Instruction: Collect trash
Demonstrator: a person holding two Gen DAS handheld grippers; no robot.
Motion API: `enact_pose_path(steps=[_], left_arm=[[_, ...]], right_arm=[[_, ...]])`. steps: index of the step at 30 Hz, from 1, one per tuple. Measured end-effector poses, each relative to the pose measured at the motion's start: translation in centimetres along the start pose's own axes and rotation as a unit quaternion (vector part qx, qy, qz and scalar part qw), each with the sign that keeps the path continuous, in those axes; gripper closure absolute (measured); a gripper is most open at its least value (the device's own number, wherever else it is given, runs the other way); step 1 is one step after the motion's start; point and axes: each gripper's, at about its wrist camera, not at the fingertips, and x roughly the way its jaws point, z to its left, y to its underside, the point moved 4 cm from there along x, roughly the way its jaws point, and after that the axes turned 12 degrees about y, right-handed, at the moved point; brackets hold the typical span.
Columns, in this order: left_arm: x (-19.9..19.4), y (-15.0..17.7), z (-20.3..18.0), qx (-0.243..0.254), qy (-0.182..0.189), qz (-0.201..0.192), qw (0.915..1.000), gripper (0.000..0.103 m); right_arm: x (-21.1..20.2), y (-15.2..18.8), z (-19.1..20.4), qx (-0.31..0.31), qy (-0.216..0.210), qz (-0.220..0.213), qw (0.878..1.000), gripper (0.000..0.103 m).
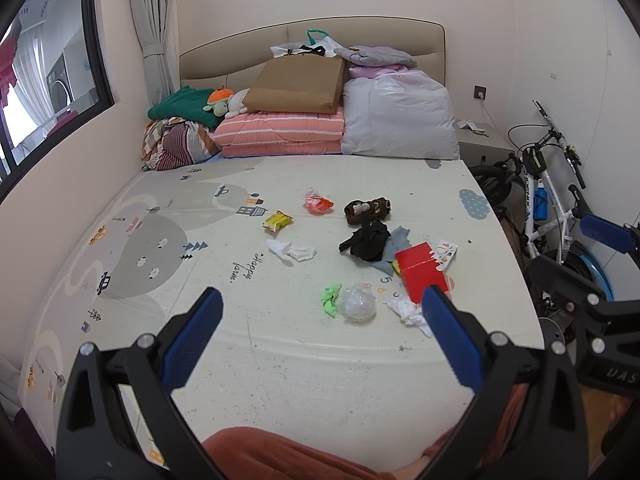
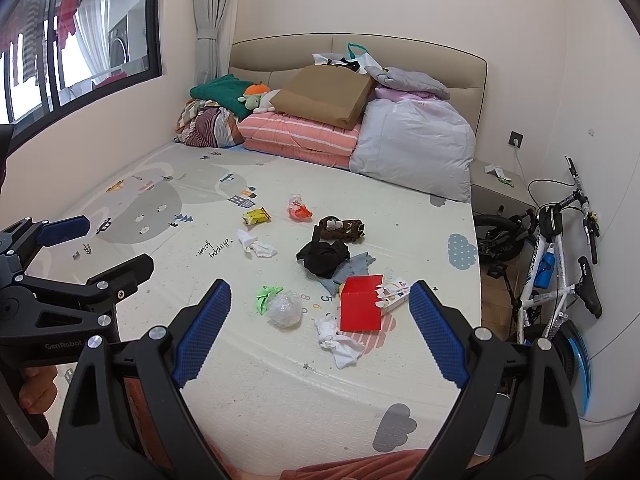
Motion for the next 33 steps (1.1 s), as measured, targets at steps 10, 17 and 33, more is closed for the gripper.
enact_pose_path(steps=[10, 17, 33], left_arm=[[0.08, 0.29, -0.06, 0.001, 0.000, -0.001, 1.0000, 0.004], [0.09, 0.26, -0.09, 0.000, 0.000, -0.001, 1.0000, 0.004], [0.08, 0.39, -0.13, 0.000, -0.001, -0.001, 1.0000, 0.004]], right_arm=[[-0.04, -0.04, -0.03, 0.001, 0.000, 0.000, 1.000, 0.016], [-0.26, -0.30, 0.06, 0.000, -0.001, -0.001, 1.000, 0.016], [-0.28, -0.20, 0.00, 0.001, -0.002, -0.002, 1.000, 0.016]])
